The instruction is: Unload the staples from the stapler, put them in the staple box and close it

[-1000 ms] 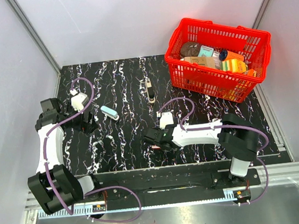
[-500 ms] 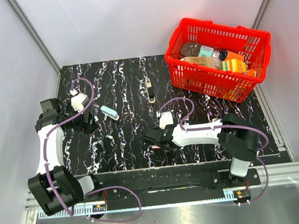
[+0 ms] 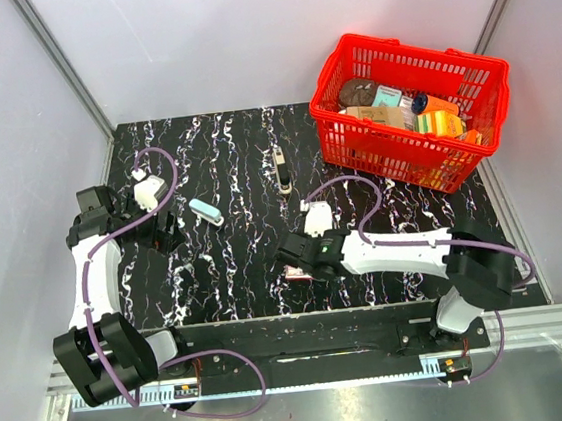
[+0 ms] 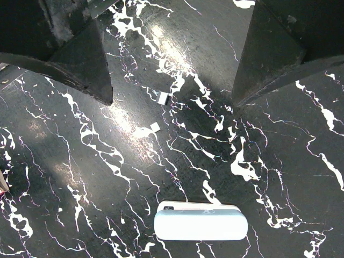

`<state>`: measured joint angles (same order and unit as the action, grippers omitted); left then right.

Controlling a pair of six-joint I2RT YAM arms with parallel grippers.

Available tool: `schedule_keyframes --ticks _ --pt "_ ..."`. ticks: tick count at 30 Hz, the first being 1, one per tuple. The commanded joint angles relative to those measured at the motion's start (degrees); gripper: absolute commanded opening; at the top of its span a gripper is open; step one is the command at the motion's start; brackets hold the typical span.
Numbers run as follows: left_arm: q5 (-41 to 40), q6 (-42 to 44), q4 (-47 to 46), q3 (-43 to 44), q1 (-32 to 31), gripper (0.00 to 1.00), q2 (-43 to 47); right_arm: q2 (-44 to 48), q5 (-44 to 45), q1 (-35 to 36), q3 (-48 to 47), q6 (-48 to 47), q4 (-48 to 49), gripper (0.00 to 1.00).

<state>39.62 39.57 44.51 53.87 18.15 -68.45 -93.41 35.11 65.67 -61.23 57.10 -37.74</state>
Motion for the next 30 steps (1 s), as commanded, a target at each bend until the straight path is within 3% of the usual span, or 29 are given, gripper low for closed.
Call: schedule_keyframes --ticks 1,10,30 --pt "0.11 1.38 -0.74 0.27 0.04 0.97 1.3 3.58 1.46 0.34 2.43 2.57 -1.02 0.02" --pt "0.37 0.95 -0.74 0.54 0.04 0.97 1.03 6.74 -4.09 0.42 7.79 4.34 2.05 0.0" --pt "0.38 1.39 -0.66 0.71 0.04 0.97 -0.29 5.34 -9.18 -0.63 9.03 2.31 6.89 0.0"
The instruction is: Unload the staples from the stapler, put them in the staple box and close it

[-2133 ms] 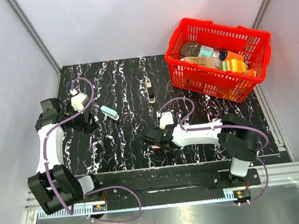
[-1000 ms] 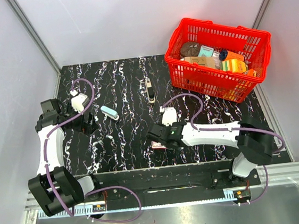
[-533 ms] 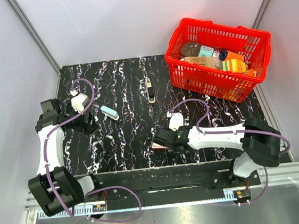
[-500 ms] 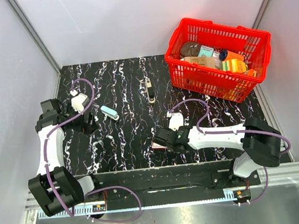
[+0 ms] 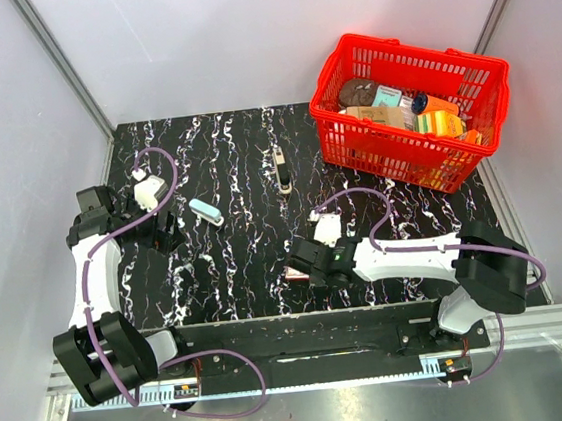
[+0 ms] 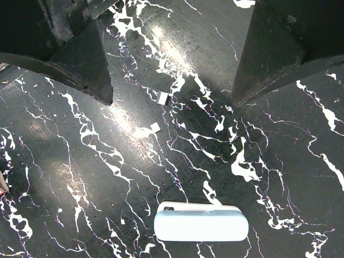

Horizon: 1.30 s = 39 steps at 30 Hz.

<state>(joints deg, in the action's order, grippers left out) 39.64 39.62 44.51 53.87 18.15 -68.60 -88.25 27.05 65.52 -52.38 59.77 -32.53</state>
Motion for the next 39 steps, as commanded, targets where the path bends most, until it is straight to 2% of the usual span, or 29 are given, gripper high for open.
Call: schedule_keyframes --ticks 1,13,39 --pt "0.27 1.43 -0.74 0.71 -0.05 0.97 -0.13 0.18 -1.21 -0.48 0.43 -0.35 1.77 0.0" --pt "0.26 1.52 -0.74 0.71 0.04 0.97 -0.04 2.55 -3.23 -0.57 2.81 0.35 1.69 0.0" --pt "0.35 0.9 -0.74 2.12 0.04 0.97 -0.66 -2.1 -4.72 -4.87 0.53 -5.27 4.58 0.0"
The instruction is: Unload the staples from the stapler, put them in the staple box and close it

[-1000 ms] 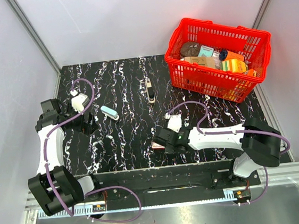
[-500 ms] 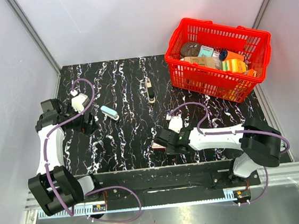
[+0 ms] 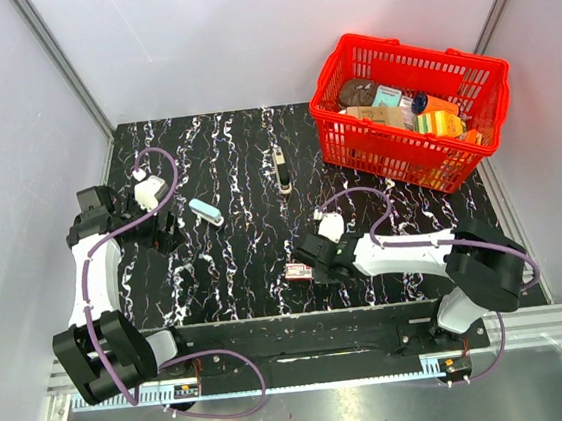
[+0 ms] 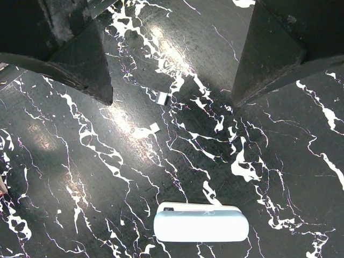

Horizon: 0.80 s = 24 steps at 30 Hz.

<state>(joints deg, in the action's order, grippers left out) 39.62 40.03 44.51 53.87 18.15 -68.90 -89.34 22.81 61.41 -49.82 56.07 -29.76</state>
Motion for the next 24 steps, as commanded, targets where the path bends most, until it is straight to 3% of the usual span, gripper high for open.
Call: schedule_keyframes --ticks 1,18,24 --pt "0.37 0.57 -0.74 2.21 0.04 0.97 -0.35 -1.27 -0.57 -0.85 -2.12 -1.76 2.07 0.0" --pt "0.55 1.27 -0.66 1.51 0.04 0.97 -0.79 1.7 1.62 -1.2 -5.19 -3.34 -0.03 0.0" --pt "-3.66 3.91 -1.18 -1.3 -0.22 0.98 -0.62 4.87 2.59 -2.25 -9.06 -6.06 -0.74 0.03"
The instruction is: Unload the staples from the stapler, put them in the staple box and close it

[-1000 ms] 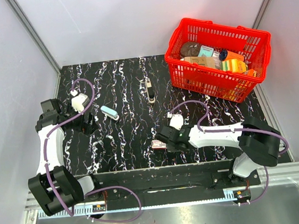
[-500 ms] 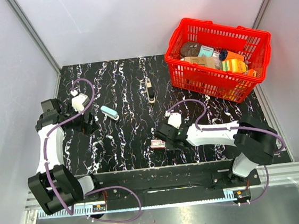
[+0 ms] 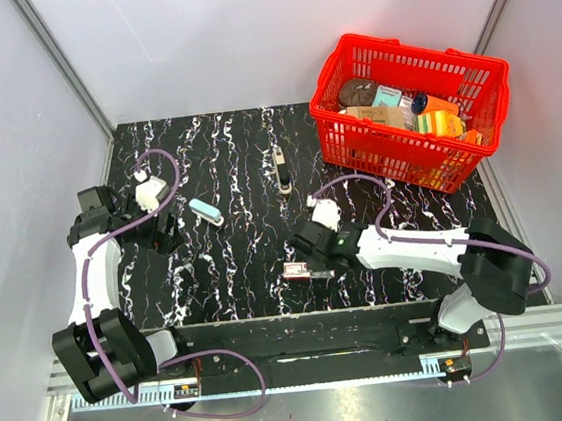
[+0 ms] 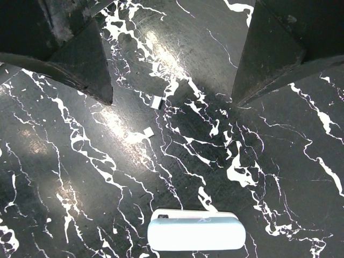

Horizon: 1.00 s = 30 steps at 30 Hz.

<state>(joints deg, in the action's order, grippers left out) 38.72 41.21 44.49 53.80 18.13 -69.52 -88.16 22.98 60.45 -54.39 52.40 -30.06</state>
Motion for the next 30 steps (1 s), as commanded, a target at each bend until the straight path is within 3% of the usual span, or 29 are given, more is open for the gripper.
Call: schedule_keyframes --ticks 1,5,10,15,21,30 --pt "-3.99 2.56 -1.16 -1.5 -0.2 0.98 -0.09 3.87 2.5 -1.64 -4.93 -2.91 -0.43 0.05" --pt "-8.74 -3.49 -4.32 -5.01 -0.81 0.97 0.7 4.31 3.21 -2.79 -5.46 -5.9 1.84 0.19" --pt "-16.82 -6.76 -8.44 -11.6 -8.36 0.96 1.57 4.31 2.07 -4.81 -4.67 -8.45 5.62 0.23" --pt "-21.75 -10.62 -10.91 -12.49 -12.85 0.95 -2.81 5.01 1.8 -6.3 -3.27 -10.47 7.82 0.24" --pt "-25.44 -7.73 -13.46 -13.02 -13.73 0.87 -5.98 6.33 0.4 -8.32 -1.25 -12.41 10.46 0.22" --pt "-27.38 -4.21 -16.01 -12.67 -16.19 0.67 -10.55 5.89 -1.71 -10.0 -0.02 -13.2 12.57 0.1"
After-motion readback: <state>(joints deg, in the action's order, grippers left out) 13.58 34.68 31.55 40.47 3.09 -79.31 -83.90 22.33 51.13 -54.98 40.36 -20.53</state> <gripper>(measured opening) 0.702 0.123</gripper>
